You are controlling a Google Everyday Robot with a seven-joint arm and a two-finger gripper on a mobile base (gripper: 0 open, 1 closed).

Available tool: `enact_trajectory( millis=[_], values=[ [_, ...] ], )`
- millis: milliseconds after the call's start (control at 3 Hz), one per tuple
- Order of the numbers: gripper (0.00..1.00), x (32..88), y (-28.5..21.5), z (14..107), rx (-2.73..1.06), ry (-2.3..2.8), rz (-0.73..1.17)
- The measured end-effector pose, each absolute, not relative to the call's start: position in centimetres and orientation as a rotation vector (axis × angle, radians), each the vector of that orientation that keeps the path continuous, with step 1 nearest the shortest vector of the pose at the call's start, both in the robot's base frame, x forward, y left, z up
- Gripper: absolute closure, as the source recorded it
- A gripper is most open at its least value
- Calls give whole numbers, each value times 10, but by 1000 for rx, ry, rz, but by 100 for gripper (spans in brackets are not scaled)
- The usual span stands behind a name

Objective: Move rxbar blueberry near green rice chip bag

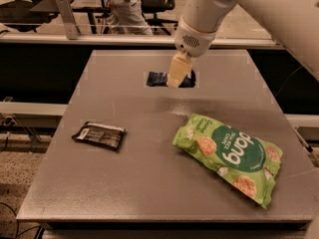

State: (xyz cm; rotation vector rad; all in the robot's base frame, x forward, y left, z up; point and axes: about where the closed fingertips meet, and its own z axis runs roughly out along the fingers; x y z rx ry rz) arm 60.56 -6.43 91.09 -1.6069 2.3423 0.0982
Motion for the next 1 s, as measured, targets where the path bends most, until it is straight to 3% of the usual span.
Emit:
enact_trajectory(
  millis=[333,1000],
  values=[
    [83,588,-74,909,-1564,2392,92],
    [36,572,-82,901,-1532,2445,106]
  ],
)
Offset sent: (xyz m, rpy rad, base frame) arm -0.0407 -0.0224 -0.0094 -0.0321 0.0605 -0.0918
